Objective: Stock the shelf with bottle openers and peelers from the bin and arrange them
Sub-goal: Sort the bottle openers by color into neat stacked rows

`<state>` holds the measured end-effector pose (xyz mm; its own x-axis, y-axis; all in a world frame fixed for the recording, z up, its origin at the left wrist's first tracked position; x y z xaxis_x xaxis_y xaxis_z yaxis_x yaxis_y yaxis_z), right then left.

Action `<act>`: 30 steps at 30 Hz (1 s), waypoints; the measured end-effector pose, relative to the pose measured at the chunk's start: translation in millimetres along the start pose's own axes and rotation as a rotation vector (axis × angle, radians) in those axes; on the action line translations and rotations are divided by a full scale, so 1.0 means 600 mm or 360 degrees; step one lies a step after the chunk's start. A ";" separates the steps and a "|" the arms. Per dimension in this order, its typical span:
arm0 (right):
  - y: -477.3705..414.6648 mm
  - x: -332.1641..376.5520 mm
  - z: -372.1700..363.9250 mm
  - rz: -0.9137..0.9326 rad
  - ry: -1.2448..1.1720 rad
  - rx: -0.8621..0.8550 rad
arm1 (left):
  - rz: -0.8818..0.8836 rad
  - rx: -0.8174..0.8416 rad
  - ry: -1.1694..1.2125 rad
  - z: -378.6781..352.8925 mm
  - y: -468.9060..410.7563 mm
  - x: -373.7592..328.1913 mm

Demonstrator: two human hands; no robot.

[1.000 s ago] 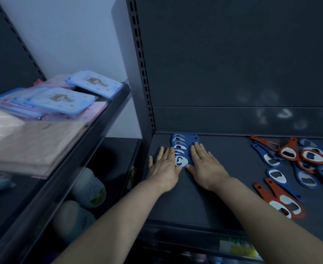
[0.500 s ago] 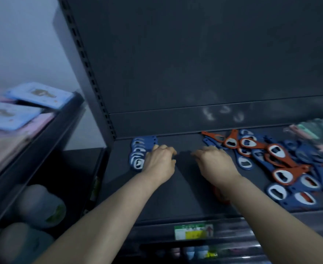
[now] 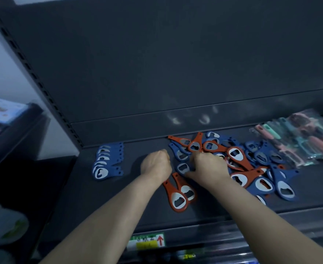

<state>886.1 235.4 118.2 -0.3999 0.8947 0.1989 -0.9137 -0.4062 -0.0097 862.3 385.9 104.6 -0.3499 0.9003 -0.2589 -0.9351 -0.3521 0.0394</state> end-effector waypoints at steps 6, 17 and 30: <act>-0.017 -0.028 -0.009 -0.0069 -0.0097 0.0235 | 0.0173 -0.0078 -0.0033 -0.006 -0.016 -0.019; -0.028 -0.085 0.010 0.0057 -0.0025 0.0179 | 0.0453 0.0221 0.0236 -0.019 -0.057 -0.020; -0.024 -0.059 0.022 0.0384 -0.0250 -0.0110 | 0.0506 -0.0242 0.0647 -0.010 0.007 0.001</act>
<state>914.5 207.4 124.1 -0.5949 0.7319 0.3322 -0.7986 -0.5851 -0.1410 858.8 383.4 98.6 -0.5367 0.5822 -0.6108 -0.7572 -0.6517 0.0442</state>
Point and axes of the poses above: each hand's wrist, its own y-axis away from the middle knuckle, its own z-axis out of the back of the hand, x = y × z, the point moved 5 cm from there along -y, towards the middle knuckle, and after that the axes turned 1 degree about -x, right-handed, at the moved point
